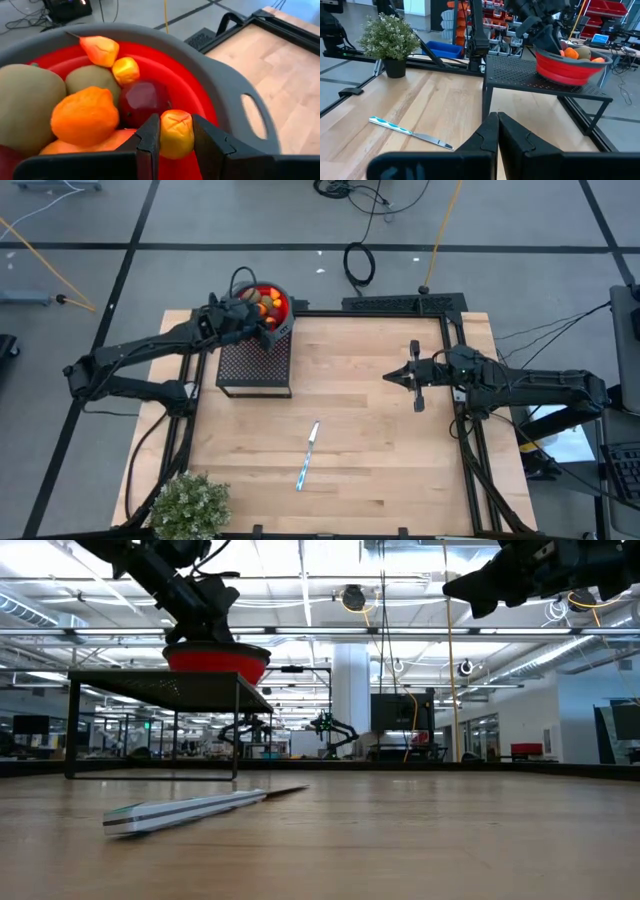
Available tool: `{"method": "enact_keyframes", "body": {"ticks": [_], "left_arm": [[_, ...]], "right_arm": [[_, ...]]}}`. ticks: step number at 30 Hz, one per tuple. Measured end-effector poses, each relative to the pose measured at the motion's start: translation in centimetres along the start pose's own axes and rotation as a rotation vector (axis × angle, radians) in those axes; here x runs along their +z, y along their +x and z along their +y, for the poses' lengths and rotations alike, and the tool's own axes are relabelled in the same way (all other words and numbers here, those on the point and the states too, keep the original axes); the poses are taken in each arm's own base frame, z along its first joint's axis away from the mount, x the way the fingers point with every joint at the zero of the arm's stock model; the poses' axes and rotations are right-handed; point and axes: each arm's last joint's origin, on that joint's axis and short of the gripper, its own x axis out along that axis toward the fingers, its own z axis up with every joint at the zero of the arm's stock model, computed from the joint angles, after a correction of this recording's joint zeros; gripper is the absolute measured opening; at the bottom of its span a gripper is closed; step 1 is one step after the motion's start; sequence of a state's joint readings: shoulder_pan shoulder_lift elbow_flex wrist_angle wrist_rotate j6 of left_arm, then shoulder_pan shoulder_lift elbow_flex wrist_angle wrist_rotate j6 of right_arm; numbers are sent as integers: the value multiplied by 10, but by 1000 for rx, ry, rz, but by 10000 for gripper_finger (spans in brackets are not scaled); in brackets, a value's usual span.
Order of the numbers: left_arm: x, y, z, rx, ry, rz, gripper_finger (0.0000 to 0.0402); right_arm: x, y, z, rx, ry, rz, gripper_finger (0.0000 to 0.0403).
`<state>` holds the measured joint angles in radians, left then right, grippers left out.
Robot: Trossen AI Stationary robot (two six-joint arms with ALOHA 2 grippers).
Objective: Pick & Place Fruit
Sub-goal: Put the orange pear into the red strainer bowl on the shelf, then put the blue patterned knife on the shelf
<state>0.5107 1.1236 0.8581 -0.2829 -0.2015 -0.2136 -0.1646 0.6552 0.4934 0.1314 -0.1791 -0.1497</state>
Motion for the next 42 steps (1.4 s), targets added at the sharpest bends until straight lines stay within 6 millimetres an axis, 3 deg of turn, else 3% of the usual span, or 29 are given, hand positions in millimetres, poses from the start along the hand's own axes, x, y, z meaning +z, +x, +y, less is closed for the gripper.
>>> {"method": "enact_keyframes", "body": {"ticks": [16, 28, 36, 42], "left_arm": [[1, 1, 2, -9, 17, 1, 88], [4, -1, 2, -15, 19, -36, 178], [16, -31, 5, -50, -21, -158, 188], [25, -66, -6, -302, -161, -274, 189]], "right_arm": [[0, 0, 0, 0, 4, 0, 0], [0, 0, 0, 0, 8, 0, 0], [0, 0, 0, 4, 10, 0, 0], [0, 0, 0, 4, 9, 1, 0]]}}
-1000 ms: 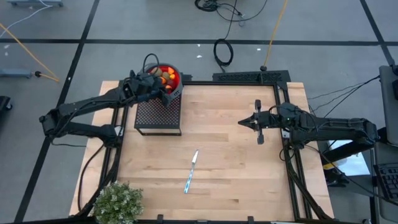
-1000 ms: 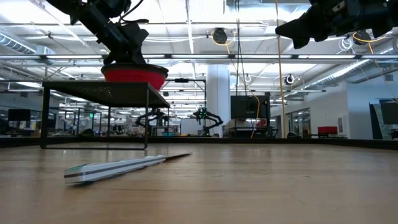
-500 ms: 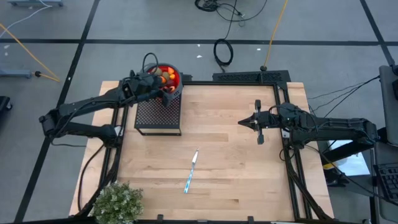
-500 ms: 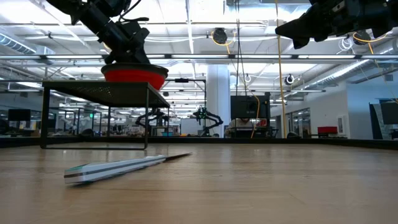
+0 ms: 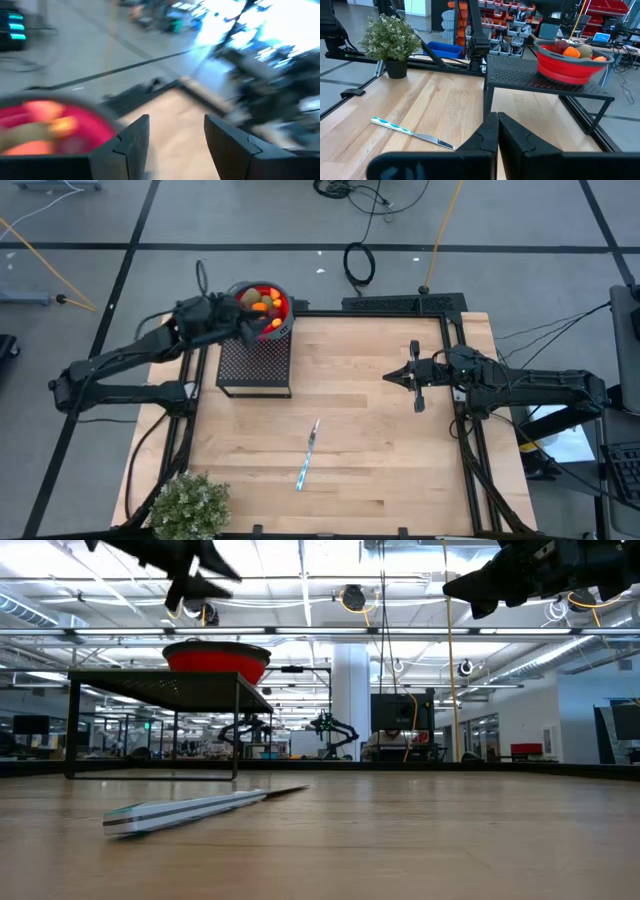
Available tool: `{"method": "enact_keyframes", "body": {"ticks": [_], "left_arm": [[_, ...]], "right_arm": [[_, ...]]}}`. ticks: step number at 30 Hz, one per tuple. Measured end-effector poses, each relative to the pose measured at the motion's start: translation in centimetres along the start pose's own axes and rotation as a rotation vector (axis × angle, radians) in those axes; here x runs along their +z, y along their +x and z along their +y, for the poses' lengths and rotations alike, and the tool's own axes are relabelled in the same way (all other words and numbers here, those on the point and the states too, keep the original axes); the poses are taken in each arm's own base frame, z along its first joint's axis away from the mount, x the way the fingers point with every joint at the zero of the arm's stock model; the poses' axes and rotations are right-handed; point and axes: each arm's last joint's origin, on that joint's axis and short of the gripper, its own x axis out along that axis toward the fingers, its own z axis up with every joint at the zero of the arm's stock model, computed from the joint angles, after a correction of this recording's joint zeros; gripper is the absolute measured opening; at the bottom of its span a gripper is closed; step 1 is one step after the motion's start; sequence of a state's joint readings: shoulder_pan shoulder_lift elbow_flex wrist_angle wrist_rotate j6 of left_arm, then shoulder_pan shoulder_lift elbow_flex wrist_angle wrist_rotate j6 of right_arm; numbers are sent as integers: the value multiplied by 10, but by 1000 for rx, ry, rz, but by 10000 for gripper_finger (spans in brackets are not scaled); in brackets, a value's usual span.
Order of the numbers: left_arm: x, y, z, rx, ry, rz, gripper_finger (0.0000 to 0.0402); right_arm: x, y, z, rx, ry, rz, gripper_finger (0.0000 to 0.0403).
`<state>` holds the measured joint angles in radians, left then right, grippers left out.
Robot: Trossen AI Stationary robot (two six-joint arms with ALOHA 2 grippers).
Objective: Pick & Place Fruit
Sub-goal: Put the blue patterned knife on the shelf
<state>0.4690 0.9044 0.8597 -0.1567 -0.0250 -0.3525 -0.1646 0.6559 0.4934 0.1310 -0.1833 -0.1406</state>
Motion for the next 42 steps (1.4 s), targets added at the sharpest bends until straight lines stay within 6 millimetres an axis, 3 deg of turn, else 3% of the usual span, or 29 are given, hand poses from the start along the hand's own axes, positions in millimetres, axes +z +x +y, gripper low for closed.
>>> {"method": "enact_keyframes", "body": {"ticks": [9, 24, 34, 42], "left_arm": [[6, -19, -47, -277, 13, -142, 189], [-31, -20, -108, -254, 91, -103, 189], [-62, -12, -138, -208, 125, -37, 188], [-52, -6, -167, -163, 253, 138, 188]], "right_arm": [[0, -2, 0, 1, 68, 4, 0], [1, -15, 3, 1, 72, -27, 0], [-43, -22, 10, -6, 132, -166, 0], [-66, -29, 15, 2, 212, -292, 0]]}}
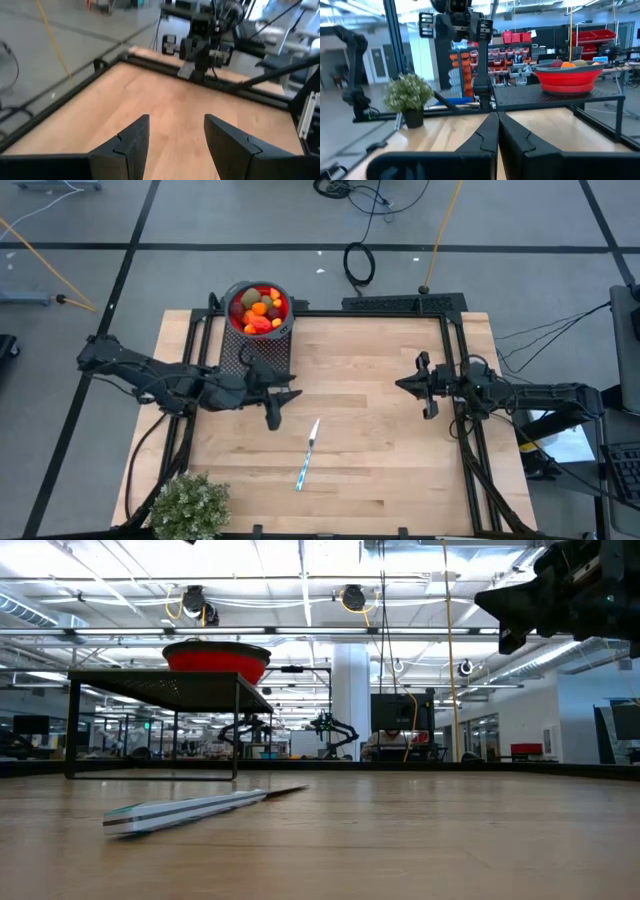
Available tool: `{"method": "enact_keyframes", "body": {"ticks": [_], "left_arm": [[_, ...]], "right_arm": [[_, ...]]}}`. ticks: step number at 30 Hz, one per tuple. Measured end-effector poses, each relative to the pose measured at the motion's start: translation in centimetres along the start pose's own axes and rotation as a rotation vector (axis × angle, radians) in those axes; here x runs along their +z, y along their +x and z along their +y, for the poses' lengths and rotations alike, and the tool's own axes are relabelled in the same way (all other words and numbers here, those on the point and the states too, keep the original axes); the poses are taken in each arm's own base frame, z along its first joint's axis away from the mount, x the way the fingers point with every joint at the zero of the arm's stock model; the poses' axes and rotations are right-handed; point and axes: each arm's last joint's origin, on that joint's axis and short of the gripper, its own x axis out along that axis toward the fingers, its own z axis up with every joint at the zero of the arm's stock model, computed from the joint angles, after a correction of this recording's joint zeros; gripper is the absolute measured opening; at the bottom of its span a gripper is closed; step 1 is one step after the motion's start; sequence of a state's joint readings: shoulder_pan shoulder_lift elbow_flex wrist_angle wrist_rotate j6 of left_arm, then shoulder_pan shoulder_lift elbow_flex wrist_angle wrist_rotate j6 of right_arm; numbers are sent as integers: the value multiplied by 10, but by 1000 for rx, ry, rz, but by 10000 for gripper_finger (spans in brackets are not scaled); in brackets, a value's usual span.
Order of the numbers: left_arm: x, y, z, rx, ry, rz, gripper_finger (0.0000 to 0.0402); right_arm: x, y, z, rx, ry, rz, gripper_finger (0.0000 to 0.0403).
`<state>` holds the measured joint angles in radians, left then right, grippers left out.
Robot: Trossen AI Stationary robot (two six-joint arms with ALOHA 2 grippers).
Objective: Pick & Place Fruit
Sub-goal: Put the blue patterned knife on the shelf
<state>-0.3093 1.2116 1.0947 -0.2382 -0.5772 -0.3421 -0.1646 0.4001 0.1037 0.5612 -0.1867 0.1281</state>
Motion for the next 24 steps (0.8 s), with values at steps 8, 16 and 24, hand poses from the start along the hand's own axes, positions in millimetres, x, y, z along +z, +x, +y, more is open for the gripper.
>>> {"method": "enact_keyframes", "body": {"ticks": [8, 16, 24], "left_arm": [[20, 11, -25, 3, -7, 248, 188], [5, 36, -48, 48, -167, 515, 188], [-21, 68, -74, 89, -388, 666, 188]], "right_arm": [[-6, -3, 0, -2, 33, 17, 0], [-10, -3, 0, 10, 85, 62, 0], [-14, -3, 1, 120, 152, 163, 0]]}}
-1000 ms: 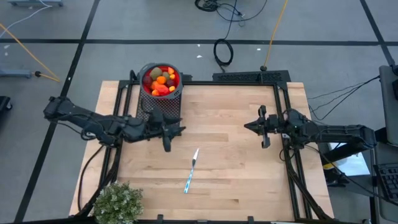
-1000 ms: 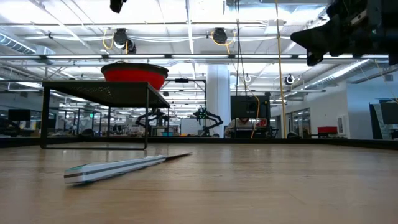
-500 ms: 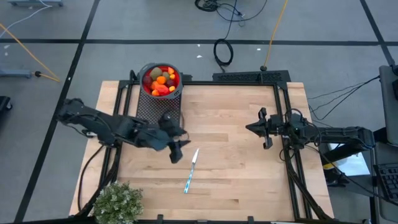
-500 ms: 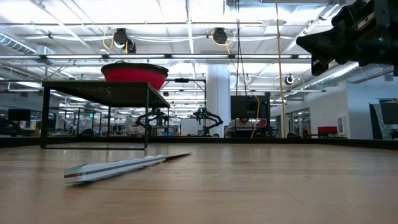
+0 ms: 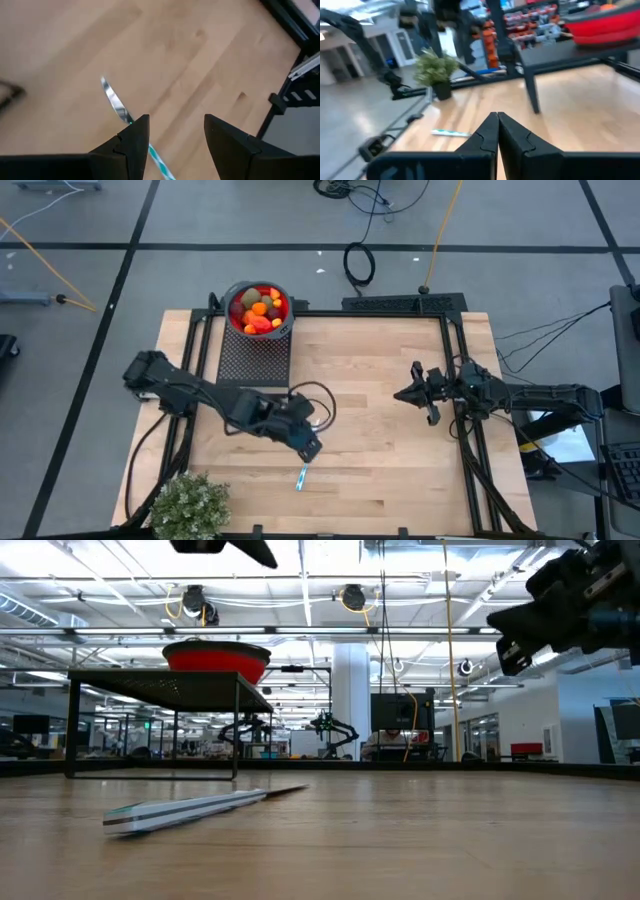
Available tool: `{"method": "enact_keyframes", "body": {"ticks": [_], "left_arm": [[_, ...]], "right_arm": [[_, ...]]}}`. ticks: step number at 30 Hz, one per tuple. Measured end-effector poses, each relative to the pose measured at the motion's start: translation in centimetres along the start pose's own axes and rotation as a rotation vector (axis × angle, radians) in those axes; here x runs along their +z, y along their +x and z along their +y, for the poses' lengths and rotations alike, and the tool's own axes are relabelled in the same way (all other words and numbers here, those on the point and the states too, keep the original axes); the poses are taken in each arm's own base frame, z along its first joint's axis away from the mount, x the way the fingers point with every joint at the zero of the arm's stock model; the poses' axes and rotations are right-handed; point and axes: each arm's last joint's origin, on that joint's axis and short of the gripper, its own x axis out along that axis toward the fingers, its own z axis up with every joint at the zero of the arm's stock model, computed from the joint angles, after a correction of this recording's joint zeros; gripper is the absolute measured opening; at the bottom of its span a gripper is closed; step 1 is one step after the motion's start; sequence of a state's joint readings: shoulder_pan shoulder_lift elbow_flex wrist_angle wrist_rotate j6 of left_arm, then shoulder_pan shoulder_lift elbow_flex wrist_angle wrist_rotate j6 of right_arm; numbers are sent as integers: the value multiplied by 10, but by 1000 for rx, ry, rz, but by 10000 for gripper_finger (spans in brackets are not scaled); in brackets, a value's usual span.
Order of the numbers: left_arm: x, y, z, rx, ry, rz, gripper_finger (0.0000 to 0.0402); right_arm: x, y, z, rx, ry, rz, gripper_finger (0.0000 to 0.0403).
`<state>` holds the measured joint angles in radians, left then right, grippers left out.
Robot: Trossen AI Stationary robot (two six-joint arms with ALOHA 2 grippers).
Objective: Pick & Place Fruit
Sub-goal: Put the blue patterned knife on the shelf
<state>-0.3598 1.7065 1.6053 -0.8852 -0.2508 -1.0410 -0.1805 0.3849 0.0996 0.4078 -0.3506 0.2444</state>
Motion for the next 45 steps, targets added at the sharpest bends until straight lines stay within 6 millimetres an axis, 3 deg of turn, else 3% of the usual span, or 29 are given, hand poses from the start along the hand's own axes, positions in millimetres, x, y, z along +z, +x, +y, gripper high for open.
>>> {"method": "enact_keyframes", "body": {"ticks": [11, 27, 33, 45], "left_arm": [[-44, 58, -22, 60, -313, 217, 188], [-86, 121, -21, 242, -373, 264, 188], [-93, 137, -17, 293, -360, 266, 188], [-94, 140, -10, 365, -332, 207, 188]], "right_arm": [[4, -1, 4, 144, -18, 7, 0], [4, -1, 5, 174, -17, 13, 0], [4, -1, 5, 175, -18, 12, 0], [5, -1, 6, 177, -21, 3, 0]]}}
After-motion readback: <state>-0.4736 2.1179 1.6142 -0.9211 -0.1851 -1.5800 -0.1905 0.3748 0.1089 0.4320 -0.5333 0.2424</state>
